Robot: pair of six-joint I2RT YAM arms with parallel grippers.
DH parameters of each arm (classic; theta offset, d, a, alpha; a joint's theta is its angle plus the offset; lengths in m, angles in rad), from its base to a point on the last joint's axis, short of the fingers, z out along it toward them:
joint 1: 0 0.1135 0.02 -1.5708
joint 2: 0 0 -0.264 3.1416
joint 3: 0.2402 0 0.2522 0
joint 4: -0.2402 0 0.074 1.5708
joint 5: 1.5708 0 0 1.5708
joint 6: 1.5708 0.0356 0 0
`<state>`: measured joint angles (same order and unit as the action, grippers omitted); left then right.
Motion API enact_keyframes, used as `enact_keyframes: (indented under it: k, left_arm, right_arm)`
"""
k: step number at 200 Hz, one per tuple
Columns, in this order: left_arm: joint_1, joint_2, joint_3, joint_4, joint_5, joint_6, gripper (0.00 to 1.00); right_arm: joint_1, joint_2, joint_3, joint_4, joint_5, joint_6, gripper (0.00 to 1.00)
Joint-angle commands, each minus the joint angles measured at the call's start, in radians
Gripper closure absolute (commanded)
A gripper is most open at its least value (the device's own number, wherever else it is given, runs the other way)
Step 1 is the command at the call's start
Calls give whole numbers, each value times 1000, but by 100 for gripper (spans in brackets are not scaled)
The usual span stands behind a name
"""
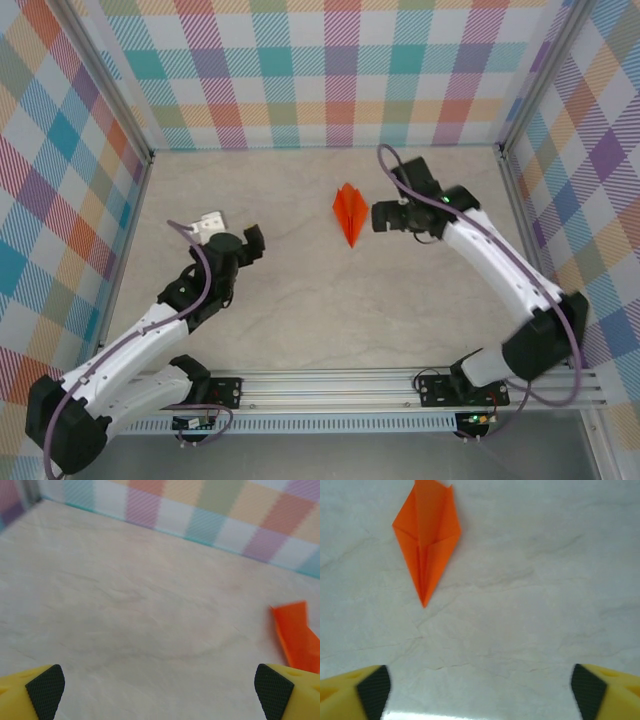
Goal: Fold a paper plane with a square sheet of paper (fold left side to right side)
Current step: Reset both arms
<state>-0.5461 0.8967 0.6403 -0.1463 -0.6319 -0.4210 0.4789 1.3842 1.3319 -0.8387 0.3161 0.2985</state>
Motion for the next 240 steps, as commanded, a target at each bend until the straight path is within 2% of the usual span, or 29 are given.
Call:
enact_keyframes:
  k: [1, 25, 47, 71, 97, 112, 139, 147, 171, 182, 186, 193, 201, 207, 240]
  left_arm:
    - [119, -37, -126, 178, -109, 66, 0]
    - [230, 6, -222, 310, -95, 103, 0]
    - [256, 123, -204, 366, -89, 206, 0]
    - [273, 292, -204, 520, -27, 309, 0]
    - [305, 437, -233, 717, 132, 347, 0]
    - [324, 465, -214, 716, 202, 385, 0]
    - [369, 492, -245, 841, 299, 460, 0]
    - [396, 514, -265, 903, 344, 458, 0]
    - [460, 678, -294, 1123, 423, 425, 0]
    - [464, 644, -258, 993, 449, 421, 0]
    - [464, 649, -255, 998, 454, 421, 1]
    - [465, 671, -253, 1025, 451, 422, 0]
    - [467, 660, -234, 964, 440, 415, 0]
    - [468, 667, -238, 989, 437, 419, 0]
    - [467, 665, -235, 975, 437, 421, 0]
  right_arm:
    - [-93, -122, -292, 277, 56, -47, 0]
    - [-267, -233, -560, 539, -8, -65, 0]
    - [-363, -217, -715, 779, -22, -89, 0]
    - [-382, -101, -810, 1062, -17, -154, 0]
    - [-385, -8, -823, 1234, -51, -227, 0]
    - [-390, 17, -850, 1380, -93, -260, 0]
    - [-400, 112, -870, 1553, -139, -301, 0]
    - [-407, 99, -865, 1515, -160, -298, 0]
    - [-427, 103, -924, 1629, -248, -309, 0]
    - [-441, 151, -941, 1712, -285, -308, 0]
    - [-442, 156, -941, 1726, -287, -306, 0]
    - [-453, 135, -921, 1635, -305, -301, 0]
    - [-467, 148, -919, 1659, -328, -292, 0]
    - [-473, 140, -908, 1619, -341, -288, 0]
    - [-474, 143, -912, 1634, -341, -291, 0]
